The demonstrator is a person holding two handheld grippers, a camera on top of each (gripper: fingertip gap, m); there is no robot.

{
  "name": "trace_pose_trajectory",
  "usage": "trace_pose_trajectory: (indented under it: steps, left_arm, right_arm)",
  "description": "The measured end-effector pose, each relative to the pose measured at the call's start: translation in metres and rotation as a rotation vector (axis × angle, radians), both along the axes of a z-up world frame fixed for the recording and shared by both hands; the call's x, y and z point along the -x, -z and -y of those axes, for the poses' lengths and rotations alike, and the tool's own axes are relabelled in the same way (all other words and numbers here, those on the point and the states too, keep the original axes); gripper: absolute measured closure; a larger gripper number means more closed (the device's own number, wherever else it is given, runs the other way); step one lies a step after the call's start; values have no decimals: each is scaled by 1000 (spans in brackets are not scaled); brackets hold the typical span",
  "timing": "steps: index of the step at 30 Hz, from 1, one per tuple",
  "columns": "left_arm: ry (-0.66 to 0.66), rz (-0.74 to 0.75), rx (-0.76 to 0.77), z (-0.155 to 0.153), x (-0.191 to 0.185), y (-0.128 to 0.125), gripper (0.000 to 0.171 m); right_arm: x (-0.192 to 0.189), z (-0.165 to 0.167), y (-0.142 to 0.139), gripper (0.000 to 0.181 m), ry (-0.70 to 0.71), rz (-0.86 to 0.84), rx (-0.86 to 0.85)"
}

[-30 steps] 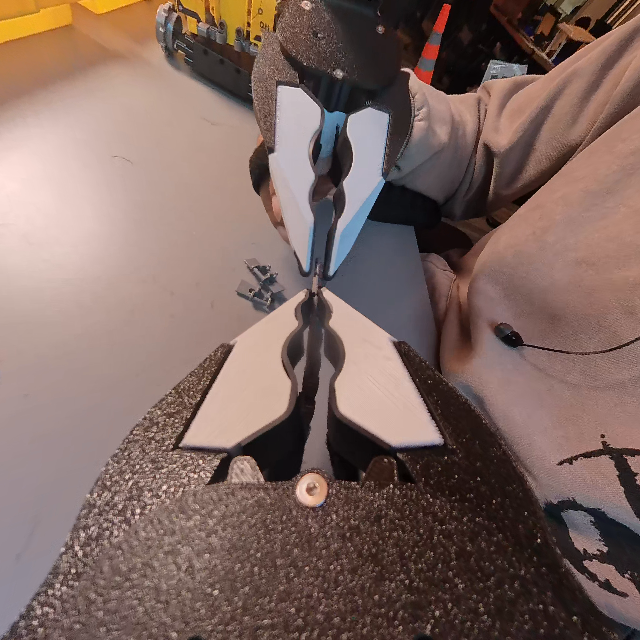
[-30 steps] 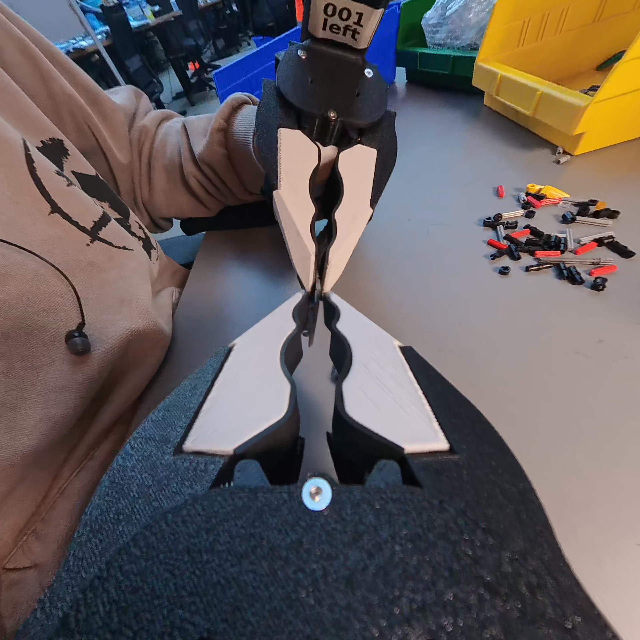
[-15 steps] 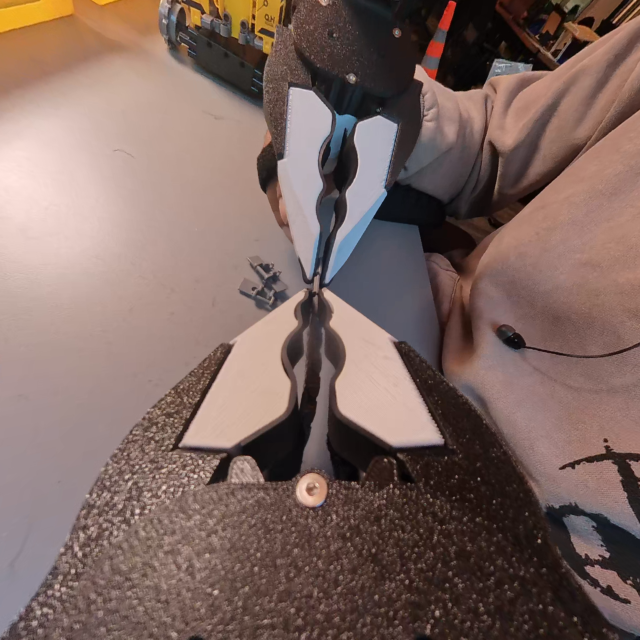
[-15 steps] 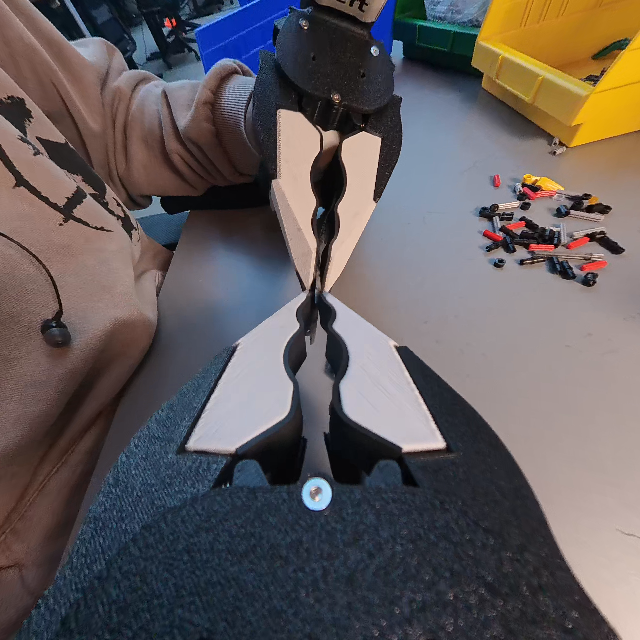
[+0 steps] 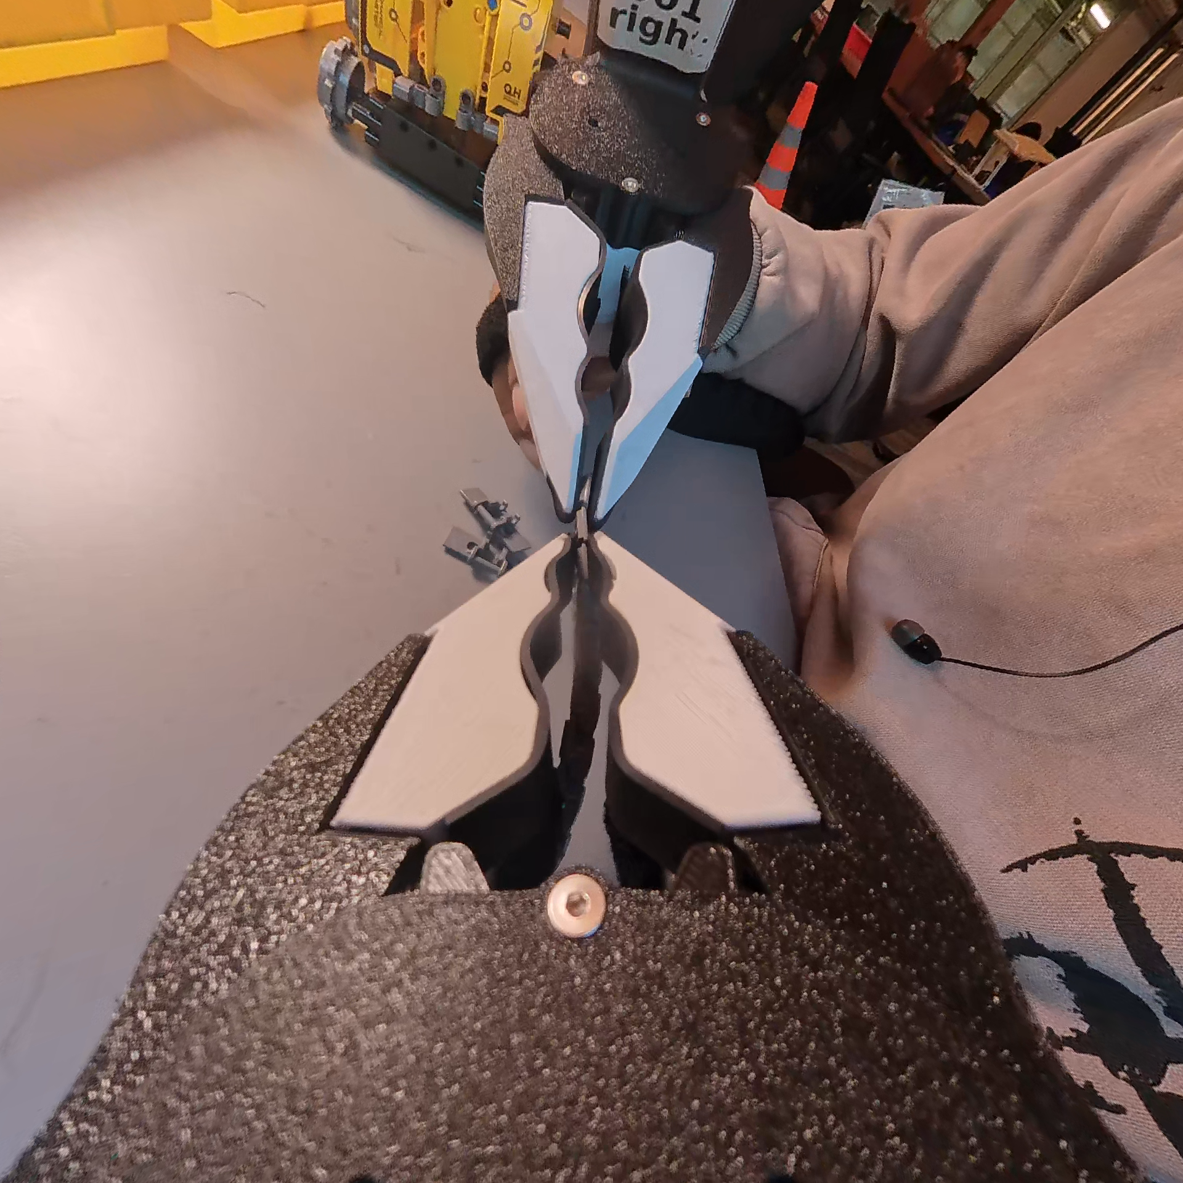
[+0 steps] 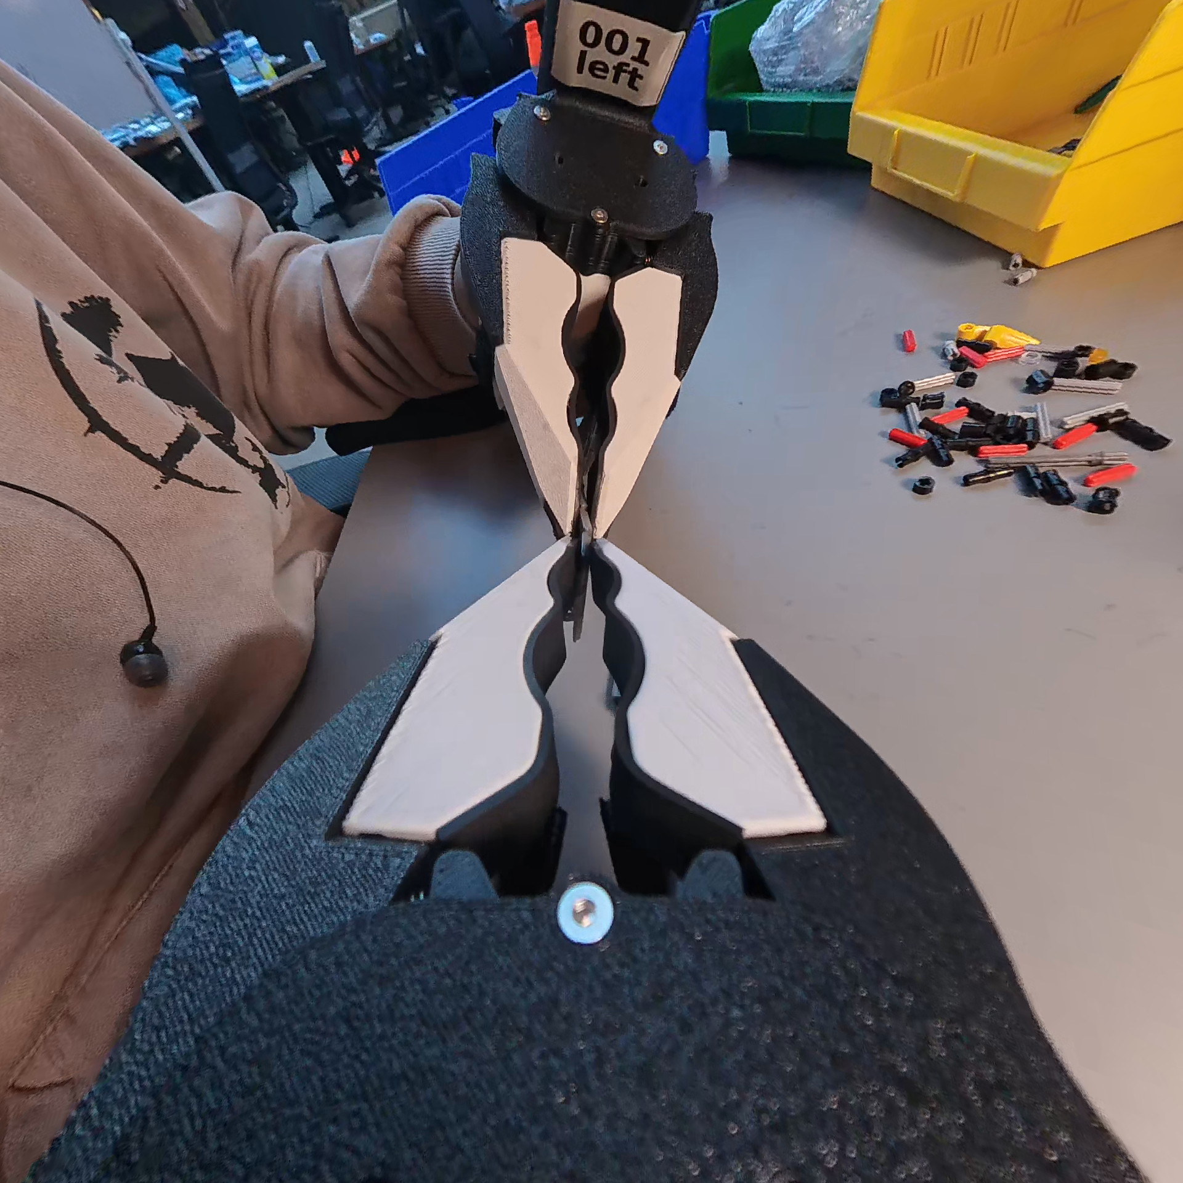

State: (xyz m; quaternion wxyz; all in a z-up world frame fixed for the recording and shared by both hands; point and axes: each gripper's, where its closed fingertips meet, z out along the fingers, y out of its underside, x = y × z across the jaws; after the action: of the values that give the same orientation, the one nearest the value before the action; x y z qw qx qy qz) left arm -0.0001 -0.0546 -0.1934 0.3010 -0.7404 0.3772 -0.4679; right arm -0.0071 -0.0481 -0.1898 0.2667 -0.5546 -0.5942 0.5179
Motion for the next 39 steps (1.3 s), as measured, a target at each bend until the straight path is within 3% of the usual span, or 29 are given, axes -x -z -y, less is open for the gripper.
trace_pose_trajectory:
  steps: [29,39]
  left_arm:
    - [-48,9,55,-5,1,3,169]
    - [-59,-212,10,-4,3,31,169]
  right_arm:
    - [-1,-1,0,181,17,-6,-92]
    - [2,6,29,181,8,126,-233]
